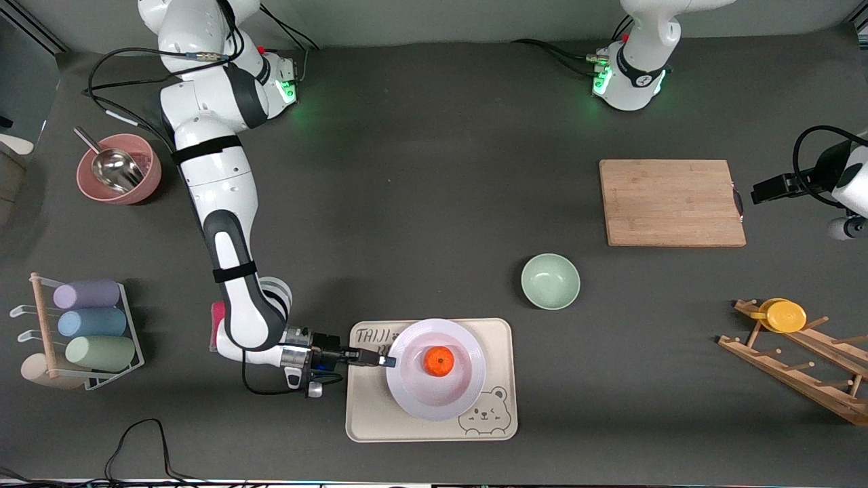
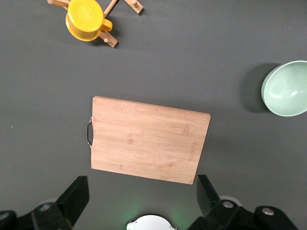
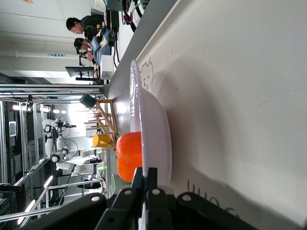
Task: Place orange and plate with both arms
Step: 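Lower the plate onto the tray and open the right gripper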
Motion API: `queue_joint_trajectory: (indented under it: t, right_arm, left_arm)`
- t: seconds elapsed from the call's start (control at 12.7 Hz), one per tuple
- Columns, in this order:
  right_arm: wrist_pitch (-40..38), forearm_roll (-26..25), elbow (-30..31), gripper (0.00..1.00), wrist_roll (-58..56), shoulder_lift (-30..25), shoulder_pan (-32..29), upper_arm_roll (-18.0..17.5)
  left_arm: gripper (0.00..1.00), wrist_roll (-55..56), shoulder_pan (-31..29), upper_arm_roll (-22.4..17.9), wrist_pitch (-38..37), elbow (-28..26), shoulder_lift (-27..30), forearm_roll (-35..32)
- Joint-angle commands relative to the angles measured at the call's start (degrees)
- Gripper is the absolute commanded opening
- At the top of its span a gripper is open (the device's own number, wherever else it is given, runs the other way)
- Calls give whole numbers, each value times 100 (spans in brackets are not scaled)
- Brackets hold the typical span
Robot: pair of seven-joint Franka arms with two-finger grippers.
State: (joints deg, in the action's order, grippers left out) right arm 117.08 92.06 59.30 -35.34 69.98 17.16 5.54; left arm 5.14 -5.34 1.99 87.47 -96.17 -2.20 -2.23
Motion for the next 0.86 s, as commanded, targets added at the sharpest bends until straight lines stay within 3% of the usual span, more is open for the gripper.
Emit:
queue_joint_trajectory:
  t: [0.0, 0.16, 0.39, 0.63, 0.71, 0.79]
  right_arm:
    - [61, 22, 64, 0, -140, 7, 33, -18]
    - [183, 14, 64, 0, -69, -2, 41, -18]
    - [219, -21, 55, 25, -52, -19, 50, -1]
    - [324, -179, 55, 35, -25, -55, 85, 26]
    - [350, -232, 55, 43, 36, -72, 85, 26]
    - [351, -250, 55, 60, 45, -81, 85, 26]
  left_arm:
    - [100, -101, -55, 39, -64, 116, -44, -23]
    - [100, -110, -55, 39, -64, 108, -44, -23]
    - [100, -110, -55, 39, -72, 107, -44, -23]
    - [100, -110, -55, 39, -72, 107, -44, -23]
    - [100, -110, -55, 39, -90, 107, -44, -23]
    - [100, -110, -55, 39, -107, 107, -44, -23]
